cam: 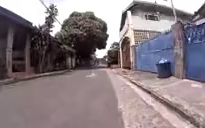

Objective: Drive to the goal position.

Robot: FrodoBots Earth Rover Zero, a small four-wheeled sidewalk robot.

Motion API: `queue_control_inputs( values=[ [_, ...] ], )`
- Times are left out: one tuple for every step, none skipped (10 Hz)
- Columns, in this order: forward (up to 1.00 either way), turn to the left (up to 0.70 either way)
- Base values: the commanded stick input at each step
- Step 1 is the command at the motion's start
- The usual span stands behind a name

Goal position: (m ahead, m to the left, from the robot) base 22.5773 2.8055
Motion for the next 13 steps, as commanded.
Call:
queue_control_inputs(
  values=[
    [1.00,0.00],
    [1.00,0.00],
    [1.00,0.00],
    [1.00,0.00],
    [1.00,0.00],
    [1.00,0.00],
    [1.00,0.00],
    [1.00,0.00],
    [1.00,0.00],
    [1.00,0.00],
    [1.00,0.00],
    [1.00,0.00],
    [1.00,0.00]
  ],
)
